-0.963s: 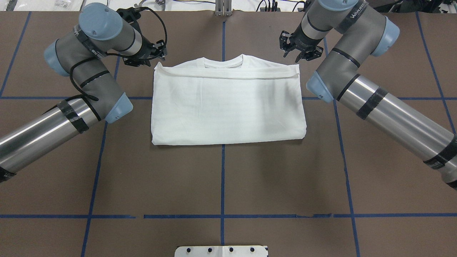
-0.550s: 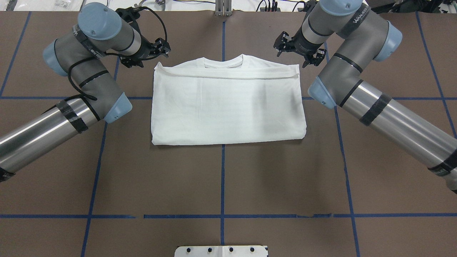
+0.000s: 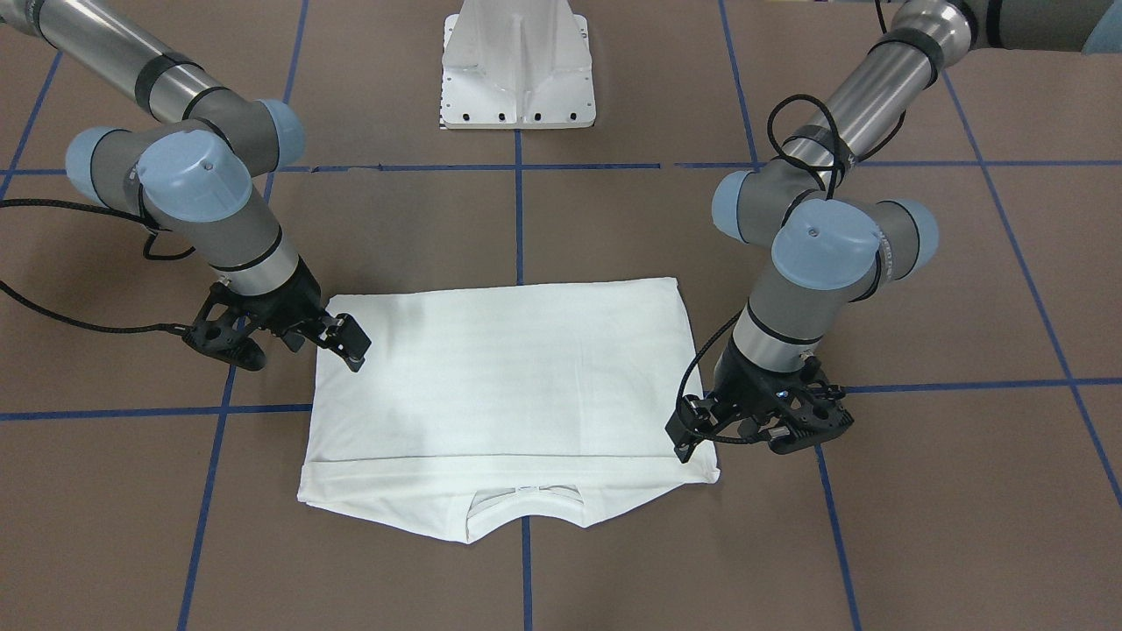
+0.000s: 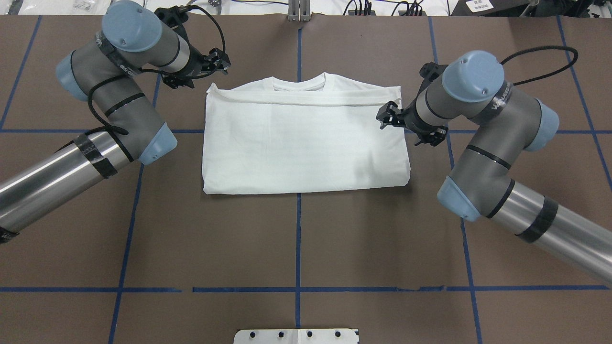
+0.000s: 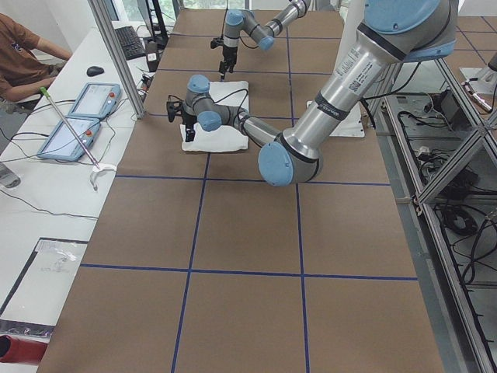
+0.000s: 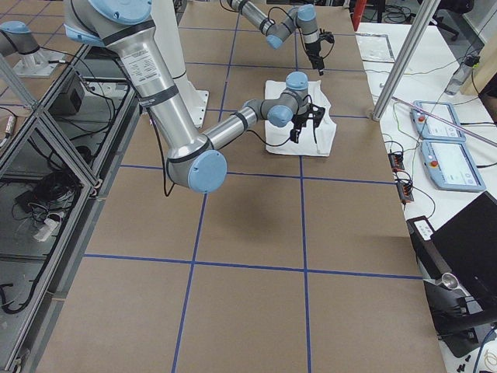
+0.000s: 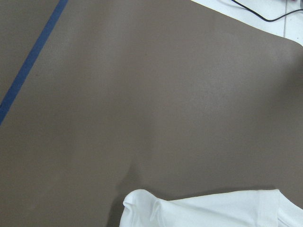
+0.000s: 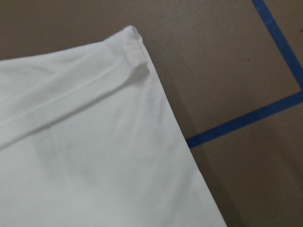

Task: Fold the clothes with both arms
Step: 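Move the right gripper down to the folded shirt's side edge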

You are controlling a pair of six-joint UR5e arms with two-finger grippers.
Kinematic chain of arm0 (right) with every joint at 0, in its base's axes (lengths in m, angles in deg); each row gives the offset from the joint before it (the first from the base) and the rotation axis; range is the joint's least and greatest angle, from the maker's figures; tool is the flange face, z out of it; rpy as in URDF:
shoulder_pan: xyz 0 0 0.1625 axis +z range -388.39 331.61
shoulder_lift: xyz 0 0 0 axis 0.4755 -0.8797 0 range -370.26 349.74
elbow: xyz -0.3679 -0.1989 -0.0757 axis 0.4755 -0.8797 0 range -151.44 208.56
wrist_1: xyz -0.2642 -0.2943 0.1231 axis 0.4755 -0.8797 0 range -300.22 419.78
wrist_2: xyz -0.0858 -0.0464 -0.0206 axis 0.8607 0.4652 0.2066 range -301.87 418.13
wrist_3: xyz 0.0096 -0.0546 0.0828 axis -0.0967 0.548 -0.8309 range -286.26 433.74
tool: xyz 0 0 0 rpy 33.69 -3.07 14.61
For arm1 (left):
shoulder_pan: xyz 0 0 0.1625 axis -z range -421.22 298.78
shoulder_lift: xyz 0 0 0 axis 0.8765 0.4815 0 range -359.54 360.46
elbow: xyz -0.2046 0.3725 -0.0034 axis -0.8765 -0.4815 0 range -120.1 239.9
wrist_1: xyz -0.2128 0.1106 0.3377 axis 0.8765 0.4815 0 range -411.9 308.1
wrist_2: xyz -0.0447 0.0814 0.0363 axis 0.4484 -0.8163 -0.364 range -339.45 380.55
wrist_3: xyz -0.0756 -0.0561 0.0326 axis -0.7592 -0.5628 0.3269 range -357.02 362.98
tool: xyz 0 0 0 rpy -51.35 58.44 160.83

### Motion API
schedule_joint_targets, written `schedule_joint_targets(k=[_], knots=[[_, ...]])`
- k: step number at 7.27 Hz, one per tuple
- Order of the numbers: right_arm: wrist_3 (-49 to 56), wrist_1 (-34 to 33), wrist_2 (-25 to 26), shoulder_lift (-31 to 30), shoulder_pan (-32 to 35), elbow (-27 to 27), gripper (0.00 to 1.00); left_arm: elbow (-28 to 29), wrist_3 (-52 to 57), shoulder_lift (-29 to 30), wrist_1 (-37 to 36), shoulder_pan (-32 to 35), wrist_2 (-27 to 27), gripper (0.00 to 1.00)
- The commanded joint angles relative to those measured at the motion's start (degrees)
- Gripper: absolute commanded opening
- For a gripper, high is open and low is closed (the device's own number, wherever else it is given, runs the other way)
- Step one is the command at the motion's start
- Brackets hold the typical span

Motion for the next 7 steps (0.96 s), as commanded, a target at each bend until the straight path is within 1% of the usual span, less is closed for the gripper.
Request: schedule_joint_targets(k=[1, 2, 3, 5, 7], knots=[[-3.96, -0.12, 3.88, -4.08, -4.65, 3.54, 1.00, -1.05, 0.00, -0.02, -0.16, 0.00, -0.01, 1.00], [-3.97, -0.12, 3.88, -6.01, -5.10, 5.91, 1.00, -1.06, 0.00, -0.10, -0.16, 0.00, -0.09, 1.00], [-3.97, -0.12, 3.88, -6.81, -5.71, 6.63, 1.00, -1.06, 0.00, -0.19, -0.25, 0.00, -0.09, 1.00], [-3.97, -0.12, 4.06, -6.99, -7.12, 6.11, 1.00, -1.06, 0.00, -0.19, -0.16, 0.00, -0.09, 1.00], [-3.97, -0.21, 4.06, -6.73, -7.56, 5.50, 0.97, -1.06, 0.00, -0.19, -0.16, 0.00, -0.09, 1.00]])
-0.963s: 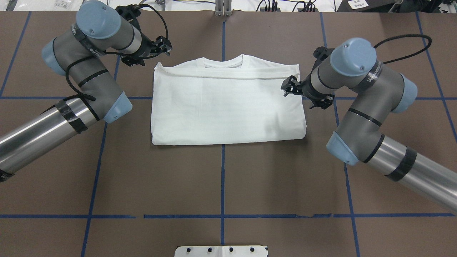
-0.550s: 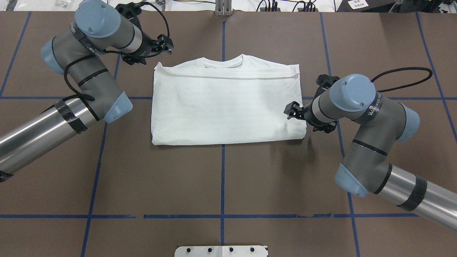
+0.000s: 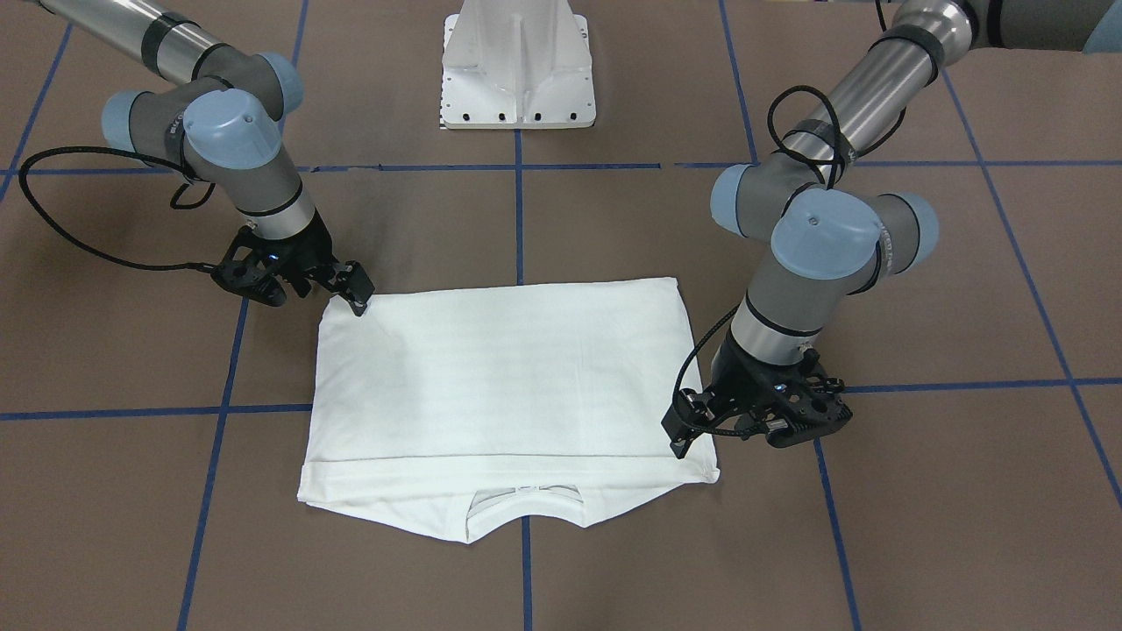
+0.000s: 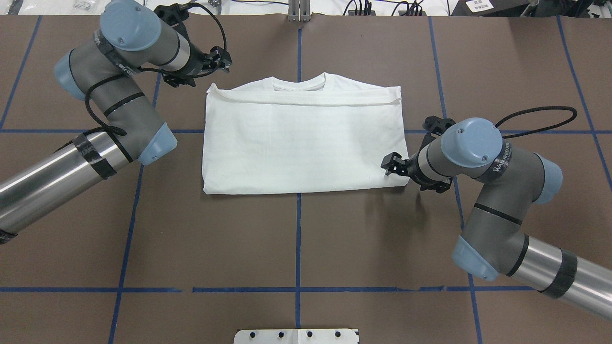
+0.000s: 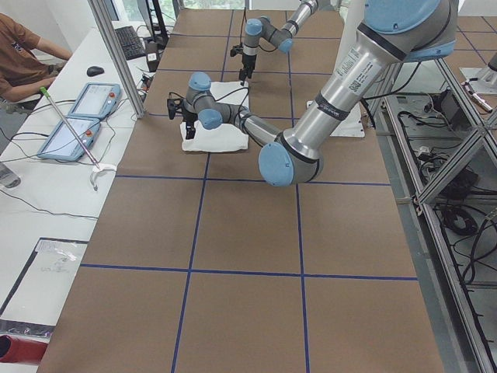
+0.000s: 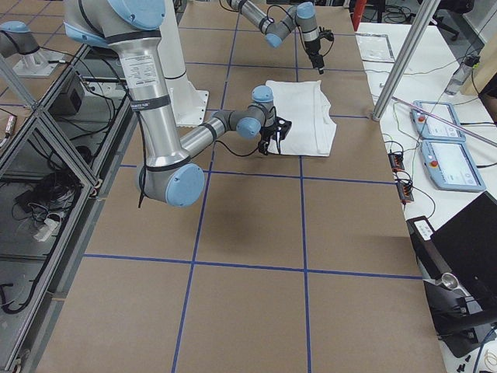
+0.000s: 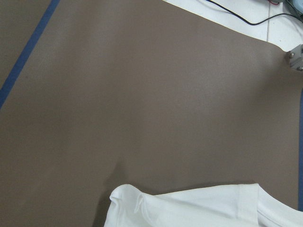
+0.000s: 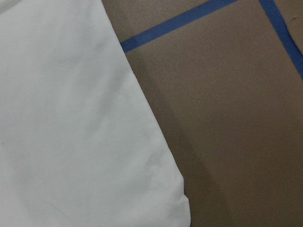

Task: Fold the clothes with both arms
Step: 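Move the right gripper down to the folded shirt's side edge, then grasp the folded shirt's side edge with the right gripper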

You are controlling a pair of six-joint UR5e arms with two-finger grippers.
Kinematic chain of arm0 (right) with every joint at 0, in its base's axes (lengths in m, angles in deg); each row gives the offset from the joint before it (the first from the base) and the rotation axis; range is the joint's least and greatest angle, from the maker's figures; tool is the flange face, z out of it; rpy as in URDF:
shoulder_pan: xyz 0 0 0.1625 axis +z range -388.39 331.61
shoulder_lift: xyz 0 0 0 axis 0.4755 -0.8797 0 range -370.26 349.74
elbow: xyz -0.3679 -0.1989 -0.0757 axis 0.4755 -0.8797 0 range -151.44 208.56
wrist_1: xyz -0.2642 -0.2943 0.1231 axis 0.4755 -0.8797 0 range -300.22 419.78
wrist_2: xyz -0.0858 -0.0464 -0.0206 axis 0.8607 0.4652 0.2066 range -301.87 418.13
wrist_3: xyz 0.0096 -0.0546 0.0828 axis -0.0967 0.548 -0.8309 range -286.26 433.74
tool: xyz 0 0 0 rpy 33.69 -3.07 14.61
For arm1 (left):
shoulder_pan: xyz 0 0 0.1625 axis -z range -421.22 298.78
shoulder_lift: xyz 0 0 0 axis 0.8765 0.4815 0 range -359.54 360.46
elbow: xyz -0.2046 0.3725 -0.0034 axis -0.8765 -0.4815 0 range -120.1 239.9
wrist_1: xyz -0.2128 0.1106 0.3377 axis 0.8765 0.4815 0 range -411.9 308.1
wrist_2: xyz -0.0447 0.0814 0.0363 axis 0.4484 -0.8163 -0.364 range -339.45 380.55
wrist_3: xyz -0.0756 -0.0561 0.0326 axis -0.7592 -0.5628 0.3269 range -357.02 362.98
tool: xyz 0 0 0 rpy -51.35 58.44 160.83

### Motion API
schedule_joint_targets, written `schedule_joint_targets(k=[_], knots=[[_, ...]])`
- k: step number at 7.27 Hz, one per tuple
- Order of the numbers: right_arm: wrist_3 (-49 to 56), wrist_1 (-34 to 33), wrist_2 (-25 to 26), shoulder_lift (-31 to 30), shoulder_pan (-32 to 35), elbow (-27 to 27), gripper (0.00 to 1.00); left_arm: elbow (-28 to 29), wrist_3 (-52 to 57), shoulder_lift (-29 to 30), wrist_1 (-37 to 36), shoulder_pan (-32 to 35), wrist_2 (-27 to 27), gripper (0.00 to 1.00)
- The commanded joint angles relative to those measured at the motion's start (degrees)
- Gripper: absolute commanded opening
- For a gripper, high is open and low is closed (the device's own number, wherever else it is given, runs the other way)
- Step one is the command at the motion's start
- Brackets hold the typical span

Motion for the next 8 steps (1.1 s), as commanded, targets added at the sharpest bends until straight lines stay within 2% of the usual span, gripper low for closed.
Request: schedule_joint_targets(k=[1, 2, 3, 4, 6, 7, 8], knots=[[-0.01, -0.03, 0.10, 0.48, -0.34, -0.74, 0.93, 0.00, 0.00, 0.00, 0.00, 0.00, 0.00, 1.00], [0.08, -0.03, 0.88, 0.66, -0.43, -1.09, 0.87, 0.00, 0.00, -0.09, 0.00, 0.00, 0.00, 1.00], [0.08, -0.03, 1.33, 0.83, -0.43, -1.10, 0.73, 0.00, 0.00, -0.18, 0.00, 0.00, 0.00, 1.00], [0.08, 0.05, 1.50, 0.75, -0.43, -1.10, 0.47, 0.00, 0.00, -0.18, 0.00, 0.00, 0.00, 1.00], [0.61, 0.05, 1.86, 0.84, -0.34, -1.10, 0.04, 0.00, 0.00, -0.18, 0.09, 0.00, 0.00, 1.00], [0.78, -0.03, 1.86, 0.84, -0.34, -1.10, 0.00, 0.00, 0.00, -0.27, 0.09, 0.00, -0.09, 1.00], [0.79, -0.03, 1.68, 0.84, -0.25, -0.84, 0.00, 0.00, 0.00, -0.27, 0.00, 0.00, -0.09, 1.00]])
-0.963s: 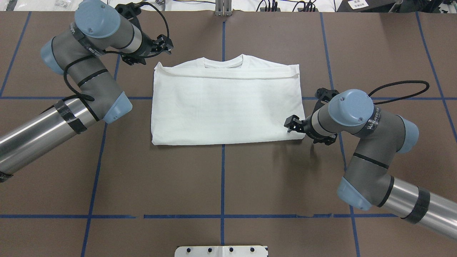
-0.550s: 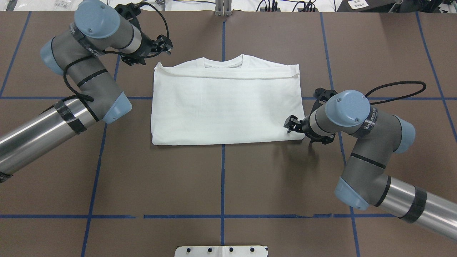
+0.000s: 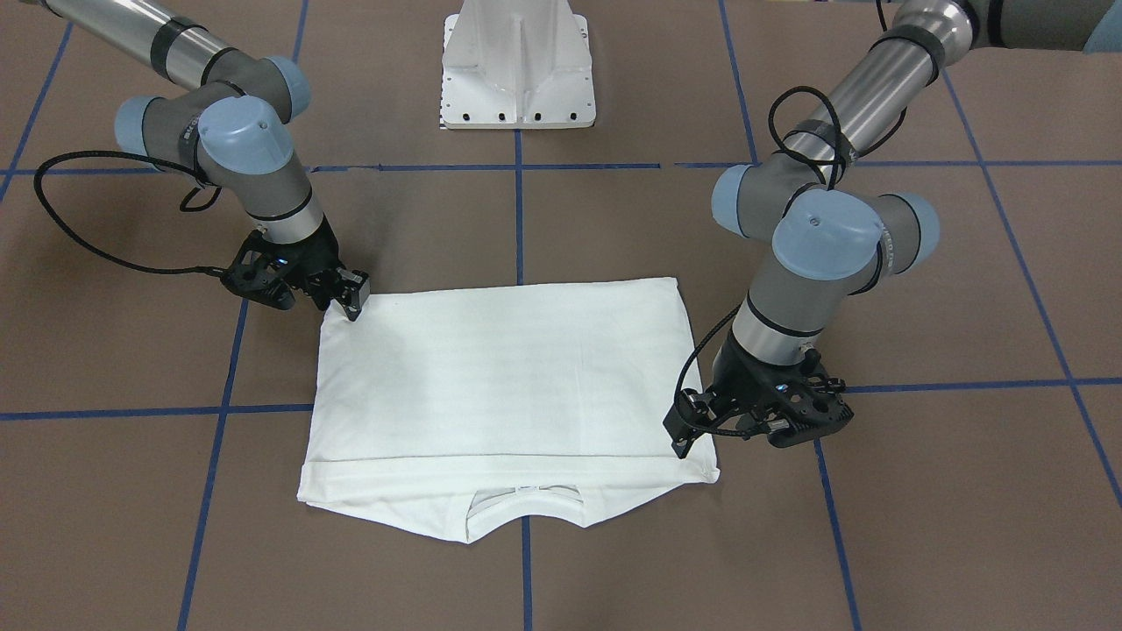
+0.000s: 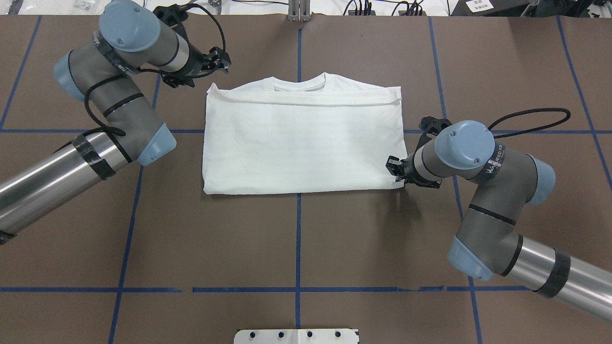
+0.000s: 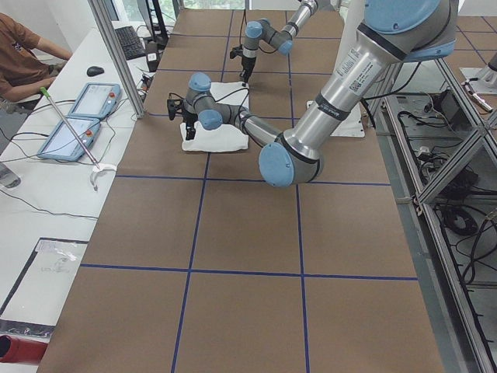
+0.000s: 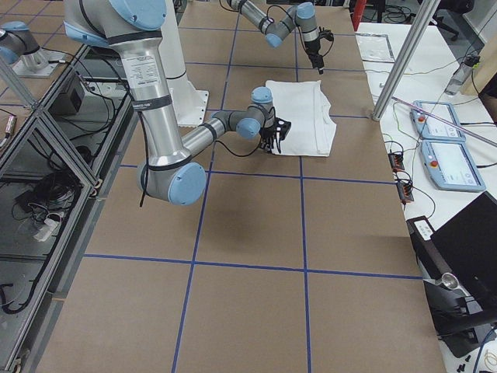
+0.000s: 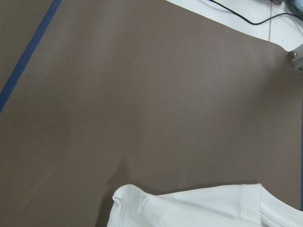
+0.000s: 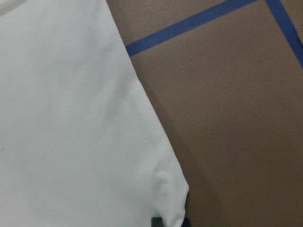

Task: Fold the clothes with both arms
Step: 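Grasp the folded shirt's side edge with the right gripper, then drag the folded shirt toward the robot with the right gripper, rotating it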

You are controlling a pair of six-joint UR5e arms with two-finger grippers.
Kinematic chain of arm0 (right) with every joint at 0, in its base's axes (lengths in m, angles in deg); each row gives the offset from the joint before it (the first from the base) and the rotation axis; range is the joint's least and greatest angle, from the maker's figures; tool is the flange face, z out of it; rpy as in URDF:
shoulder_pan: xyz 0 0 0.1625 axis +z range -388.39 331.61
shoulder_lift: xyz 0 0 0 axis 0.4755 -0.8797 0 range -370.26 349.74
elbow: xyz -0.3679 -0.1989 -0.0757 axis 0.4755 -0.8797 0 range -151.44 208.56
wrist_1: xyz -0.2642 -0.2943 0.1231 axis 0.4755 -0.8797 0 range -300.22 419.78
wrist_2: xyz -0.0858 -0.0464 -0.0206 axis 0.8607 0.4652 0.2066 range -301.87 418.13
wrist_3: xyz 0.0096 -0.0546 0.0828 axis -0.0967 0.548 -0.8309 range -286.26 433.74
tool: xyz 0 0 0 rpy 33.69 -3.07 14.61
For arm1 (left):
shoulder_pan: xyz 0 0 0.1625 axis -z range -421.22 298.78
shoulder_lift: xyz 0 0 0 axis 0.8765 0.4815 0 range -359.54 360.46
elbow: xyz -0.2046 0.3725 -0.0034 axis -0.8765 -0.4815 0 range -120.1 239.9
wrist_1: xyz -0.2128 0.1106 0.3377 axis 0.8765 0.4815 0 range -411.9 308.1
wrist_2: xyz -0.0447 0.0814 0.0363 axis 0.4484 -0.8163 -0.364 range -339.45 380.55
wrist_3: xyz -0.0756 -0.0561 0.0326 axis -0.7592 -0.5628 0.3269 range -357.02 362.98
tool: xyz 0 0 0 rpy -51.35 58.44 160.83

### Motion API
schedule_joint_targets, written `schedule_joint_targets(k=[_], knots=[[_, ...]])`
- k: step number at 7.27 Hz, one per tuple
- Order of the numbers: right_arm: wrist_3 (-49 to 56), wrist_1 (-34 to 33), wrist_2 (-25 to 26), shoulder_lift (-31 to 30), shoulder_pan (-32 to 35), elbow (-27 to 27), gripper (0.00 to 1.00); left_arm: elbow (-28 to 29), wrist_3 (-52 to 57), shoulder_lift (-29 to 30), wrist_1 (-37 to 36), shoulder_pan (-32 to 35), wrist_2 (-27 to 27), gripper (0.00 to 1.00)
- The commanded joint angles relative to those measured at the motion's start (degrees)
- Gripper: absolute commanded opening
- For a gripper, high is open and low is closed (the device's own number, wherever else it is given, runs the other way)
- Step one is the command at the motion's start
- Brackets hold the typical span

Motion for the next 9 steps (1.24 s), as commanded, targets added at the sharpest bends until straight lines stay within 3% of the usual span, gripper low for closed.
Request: schedule_joint_targets(k=[1, 3, 6, 9], knots=[[0.20, -0.03, -0.73, 0.09, 0.94, 0.82, 0.00, 0.00, 0.00, -0.03, -0.06, 0.00, -0.12, 1.00], [0.29, -1.42, -1.26, -1.91, 2.97, 5.71, 0.00, 0.00, 0.00, 0.06, -0.06, 0.00, -0.73, 1.00], [1.16, -19.75, 0.75, -4.99, 4.20, 17.32, 0.00, 0.00, 0.00, -0.03, 0.03, 0.00, -0.65, 0.99], [1.43, -21.39, -2.56, -14.63, -0.60, 26.45, 0.00, 0.00, 0.00, -0.03, 0.03, 0.00, -0.65, 1.00]])
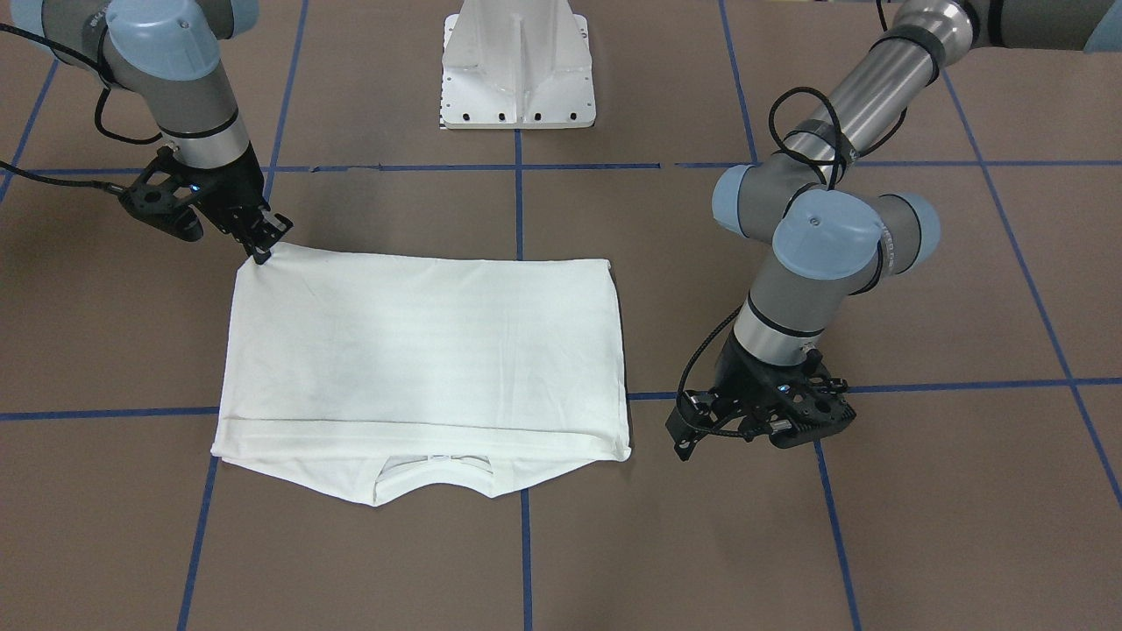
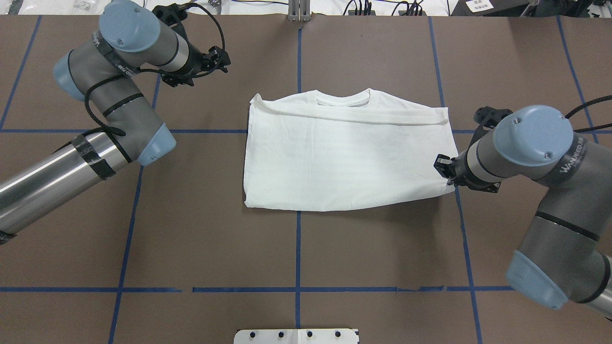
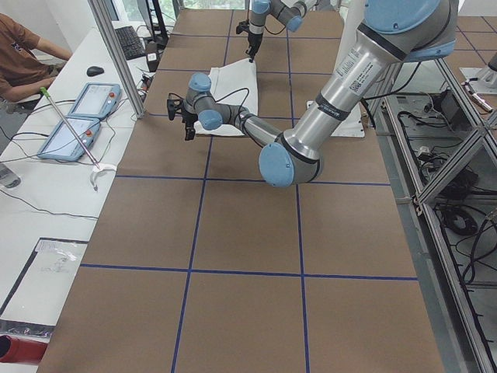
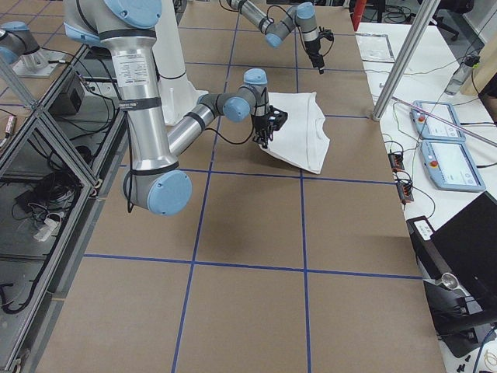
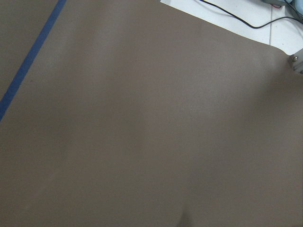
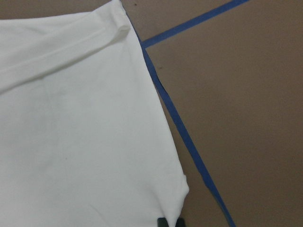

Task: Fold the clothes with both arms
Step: 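Drag the folded shirt toward the robot with the right gripper, rotating it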

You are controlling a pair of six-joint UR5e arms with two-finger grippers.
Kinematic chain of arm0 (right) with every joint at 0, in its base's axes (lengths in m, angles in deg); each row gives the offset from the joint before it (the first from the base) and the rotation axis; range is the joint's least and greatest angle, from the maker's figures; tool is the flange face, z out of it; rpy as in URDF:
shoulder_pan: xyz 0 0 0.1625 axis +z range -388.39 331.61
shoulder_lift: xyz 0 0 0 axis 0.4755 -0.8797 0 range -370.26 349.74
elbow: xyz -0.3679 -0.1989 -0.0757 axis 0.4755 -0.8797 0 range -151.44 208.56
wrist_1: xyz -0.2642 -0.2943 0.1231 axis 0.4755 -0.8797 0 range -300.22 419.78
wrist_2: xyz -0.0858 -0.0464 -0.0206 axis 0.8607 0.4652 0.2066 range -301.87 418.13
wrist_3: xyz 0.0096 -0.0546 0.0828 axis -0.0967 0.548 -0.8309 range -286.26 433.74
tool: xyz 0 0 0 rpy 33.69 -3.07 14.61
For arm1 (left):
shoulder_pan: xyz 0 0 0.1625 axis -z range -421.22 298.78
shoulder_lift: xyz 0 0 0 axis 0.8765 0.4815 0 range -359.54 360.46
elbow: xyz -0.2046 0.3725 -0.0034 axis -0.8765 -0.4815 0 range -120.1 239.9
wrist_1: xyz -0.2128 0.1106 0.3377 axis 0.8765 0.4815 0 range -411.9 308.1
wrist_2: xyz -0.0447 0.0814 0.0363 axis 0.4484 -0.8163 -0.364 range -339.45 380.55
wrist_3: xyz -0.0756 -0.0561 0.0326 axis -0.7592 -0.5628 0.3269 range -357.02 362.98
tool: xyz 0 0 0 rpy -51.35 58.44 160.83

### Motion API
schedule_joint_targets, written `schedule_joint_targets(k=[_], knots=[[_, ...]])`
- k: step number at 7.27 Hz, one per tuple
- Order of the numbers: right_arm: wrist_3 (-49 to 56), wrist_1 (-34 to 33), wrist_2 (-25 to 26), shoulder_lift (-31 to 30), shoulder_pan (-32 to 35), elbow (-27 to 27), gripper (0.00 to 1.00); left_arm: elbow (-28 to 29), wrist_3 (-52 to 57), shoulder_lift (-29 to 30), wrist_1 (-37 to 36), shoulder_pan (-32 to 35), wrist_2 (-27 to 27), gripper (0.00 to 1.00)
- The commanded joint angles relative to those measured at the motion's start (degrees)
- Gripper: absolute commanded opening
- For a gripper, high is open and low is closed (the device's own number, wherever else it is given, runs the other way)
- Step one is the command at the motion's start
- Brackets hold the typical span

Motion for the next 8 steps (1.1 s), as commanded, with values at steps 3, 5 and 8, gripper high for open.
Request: schedule_joint_targets(k=[3, 5, 8], knots=[[-0.63, -0.70, -4.46, -14.01, -11.71, 12.20, 0.00, -0.52, 0.00, -0.18, -0.18, 0.00, -0.09, 1.00], [-0.99, -0.78, -9.81, -17.87, -18.55, 16.14, 0.00, -0.53, -0.09, -0.18, -0.09, -0.09, 0.00, 1.00], [-8.09, -0.79, -12.37, -18.51, -31.39, 16.87, 0.01, -0.53, 0.09, -0.62, 0.26, -0.09, 0.00, 1.00]])
